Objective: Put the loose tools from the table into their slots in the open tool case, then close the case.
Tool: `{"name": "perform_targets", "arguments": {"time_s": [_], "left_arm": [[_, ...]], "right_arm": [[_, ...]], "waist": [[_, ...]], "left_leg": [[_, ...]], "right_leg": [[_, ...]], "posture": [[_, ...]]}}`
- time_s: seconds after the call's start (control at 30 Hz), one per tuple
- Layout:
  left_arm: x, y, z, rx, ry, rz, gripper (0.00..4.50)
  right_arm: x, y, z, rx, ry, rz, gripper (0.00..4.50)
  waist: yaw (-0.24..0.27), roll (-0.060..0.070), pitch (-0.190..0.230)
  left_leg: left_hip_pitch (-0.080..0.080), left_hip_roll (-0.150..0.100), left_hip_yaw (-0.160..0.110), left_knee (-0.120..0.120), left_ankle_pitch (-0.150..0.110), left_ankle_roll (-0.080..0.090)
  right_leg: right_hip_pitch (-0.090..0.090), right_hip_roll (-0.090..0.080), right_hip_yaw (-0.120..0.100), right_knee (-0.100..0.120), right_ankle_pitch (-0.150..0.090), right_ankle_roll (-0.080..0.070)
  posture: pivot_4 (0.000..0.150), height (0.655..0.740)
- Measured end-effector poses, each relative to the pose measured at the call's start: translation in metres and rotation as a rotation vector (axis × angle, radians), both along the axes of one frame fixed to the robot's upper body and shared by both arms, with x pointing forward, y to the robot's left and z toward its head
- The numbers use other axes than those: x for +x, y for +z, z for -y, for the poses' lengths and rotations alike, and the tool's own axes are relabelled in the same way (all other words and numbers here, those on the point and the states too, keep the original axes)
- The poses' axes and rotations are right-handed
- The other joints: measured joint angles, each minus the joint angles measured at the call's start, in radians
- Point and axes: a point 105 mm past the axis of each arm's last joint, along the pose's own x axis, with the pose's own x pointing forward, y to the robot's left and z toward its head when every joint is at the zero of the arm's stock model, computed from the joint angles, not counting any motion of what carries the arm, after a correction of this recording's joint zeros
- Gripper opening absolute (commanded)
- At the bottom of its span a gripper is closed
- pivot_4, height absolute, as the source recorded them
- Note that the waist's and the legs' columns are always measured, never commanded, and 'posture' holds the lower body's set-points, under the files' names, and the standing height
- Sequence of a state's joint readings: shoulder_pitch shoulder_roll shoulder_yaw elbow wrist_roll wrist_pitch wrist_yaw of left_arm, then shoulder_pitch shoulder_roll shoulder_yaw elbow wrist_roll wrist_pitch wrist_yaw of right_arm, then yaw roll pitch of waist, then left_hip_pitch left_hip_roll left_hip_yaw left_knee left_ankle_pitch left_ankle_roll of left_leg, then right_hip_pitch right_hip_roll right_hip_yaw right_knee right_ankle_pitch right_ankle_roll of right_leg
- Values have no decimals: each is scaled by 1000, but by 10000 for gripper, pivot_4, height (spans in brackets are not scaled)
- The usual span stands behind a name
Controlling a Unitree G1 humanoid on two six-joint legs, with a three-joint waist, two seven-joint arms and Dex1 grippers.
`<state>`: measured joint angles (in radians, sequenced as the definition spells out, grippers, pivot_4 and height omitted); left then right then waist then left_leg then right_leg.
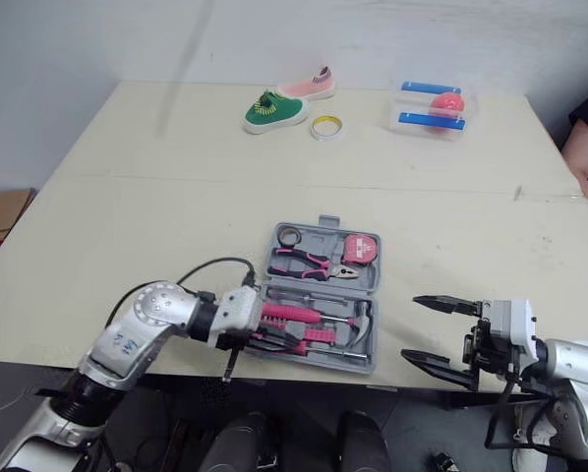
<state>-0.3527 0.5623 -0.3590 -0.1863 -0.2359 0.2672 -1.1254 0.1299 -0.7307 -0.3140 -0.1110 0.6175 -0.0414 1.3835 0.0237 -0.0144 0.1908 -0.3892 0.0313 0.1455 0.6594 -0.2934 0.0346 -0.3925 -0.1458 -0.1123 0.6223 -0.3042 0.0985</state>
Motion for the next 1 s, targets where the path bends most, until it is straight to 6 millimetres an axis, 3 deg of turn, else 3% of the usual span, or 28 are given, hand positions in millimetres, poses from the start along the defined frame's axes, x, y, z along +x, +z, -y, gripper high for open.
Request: {"name": "perform_targets", "arguments": {"time_s": [0.63, 0.77, 0.9, 1.0], "left_arm": [[2, -11, 5, 88, -27, 92, 305], [3, -14, 6, 110, -28, 116, 305], [16, -7, 6, -39, 91, 75, 305], [35, 15, -14, -172, 244, 62, 305]], "right_arm": [[-2, -6, 2, 2, -22, -22, 45000], [6, -8, 4, 8, -101, -19, 45000], [26, -11, 14, -27, -281, -92, 45000], [29, -13, 17, -50, -324, -153, 45000]], "waist": [[0, 6, -12], [0, 10, -17], [0, 12, -17], [-1, 8, -13]], "left_leg": [[4, 0, 0, 0, -5, 6], [20, 0, 0, -4, -10, 1], [16, 0, 0, -7, -9, 1], [9, 1, 0, -8, -2, -1]], "right_leg": [[4, -1, 0, 0, 0, 0], [19, -1, 0, -5, 0, 0], [15, -3, 1, -7, 0, 0], [6, -1, 0, -4, -2, -3]], "posture": [[1500, 7400], [1500, 7400], [1500, 7400], [1500, 7400]]}}
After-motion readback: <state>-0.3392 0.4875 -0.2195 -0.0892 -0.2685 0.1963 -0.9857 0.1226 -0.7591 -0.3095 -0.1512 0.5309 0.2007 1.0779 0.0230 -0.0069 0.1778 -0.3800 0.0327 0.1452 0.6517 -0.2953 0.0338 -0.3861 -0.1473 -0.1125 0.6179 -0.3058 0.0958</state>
